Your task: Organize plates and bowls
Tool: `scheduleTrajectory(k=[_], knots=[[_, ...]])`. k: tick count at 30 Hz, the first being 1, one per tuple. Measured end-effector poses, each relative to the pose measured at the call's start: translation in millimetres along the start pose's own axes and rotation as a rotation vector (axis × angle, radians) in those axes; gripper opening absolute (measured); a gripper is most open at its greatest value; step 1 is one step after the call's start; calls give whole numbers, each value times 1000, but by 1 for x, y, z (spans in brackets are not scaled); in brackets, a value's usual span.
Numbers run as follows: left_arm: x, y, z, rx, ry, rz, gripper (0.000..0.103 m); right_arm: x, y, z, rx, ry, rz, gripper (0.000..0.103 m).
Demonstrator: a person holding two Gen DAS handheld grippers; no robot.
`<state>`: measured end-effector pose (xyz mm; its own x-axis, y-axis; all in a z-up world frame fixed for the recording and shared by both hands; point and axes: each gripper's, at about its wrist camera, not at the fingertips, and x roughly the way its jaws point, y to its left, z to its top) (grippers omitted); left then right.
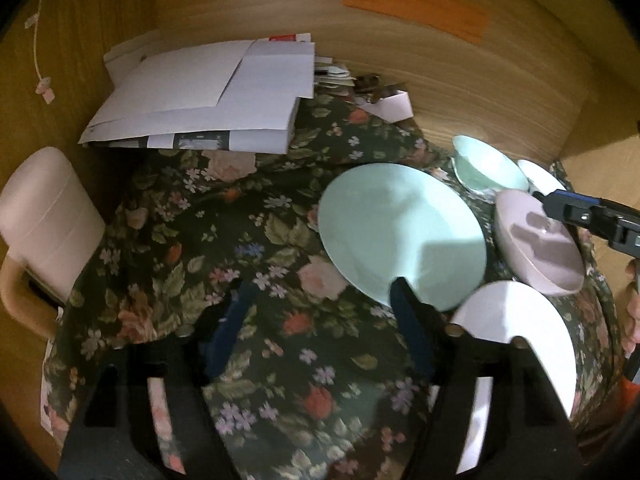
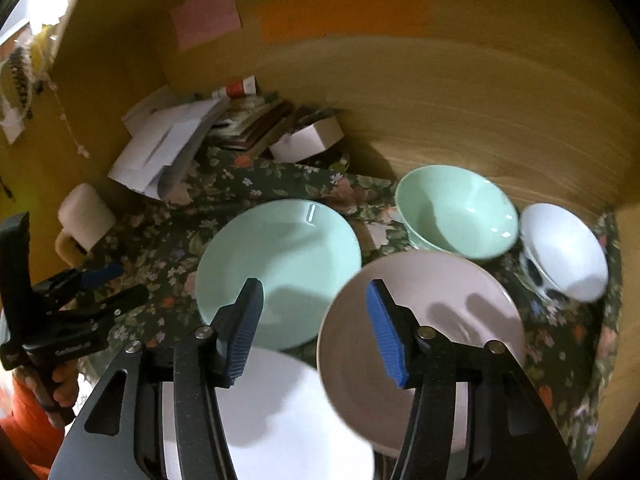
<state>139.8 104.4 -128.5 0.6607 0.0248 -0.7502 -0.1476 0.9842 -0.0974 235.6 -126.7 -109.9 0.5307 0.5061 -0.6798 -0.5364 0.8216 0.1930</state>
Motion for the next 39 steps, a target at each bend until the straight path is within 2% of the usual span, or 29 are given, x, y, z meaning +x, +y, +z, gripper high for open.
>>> scheduleTrajectory(k=[10, 14, 17, 21, 28, 29, 32, 35, 39], knots=[[36, 7, 18, 20, 39, -16, 77, 73, -19, 37, -32, 159, -53, 50], [44, 7, 19, 33, 33, -16, 77, 97, -25, 44, -39, 228, -63, 38], [52, 10, 20, 27, 47, -27, 77, 109, -27, 46, -41, 274, -52, 36], [56, 11, 19, 35, 50, -41, 77, 118, -24, 48, -78, 305, -72, 33], [62, 10, 18, 26, 69, -86, 66, 139, -24, 49, -80, 378, -76, 32], [62, 11, 17, 25, 71, -88, 63, 140, -25, 48, -73, 383, -75, 32], [63, 13, 16, 19, 80, -115, 61, 138, -20, 46, -81, 379, -75, 32], [60, 20, 12, 2, 75, -132, 57, 138, -7, 44, -95, 376, -56, 32], [53, 32, 7, -9, 73, -119, 54, 134, 23, 33, -133, 373, -37, 32]])
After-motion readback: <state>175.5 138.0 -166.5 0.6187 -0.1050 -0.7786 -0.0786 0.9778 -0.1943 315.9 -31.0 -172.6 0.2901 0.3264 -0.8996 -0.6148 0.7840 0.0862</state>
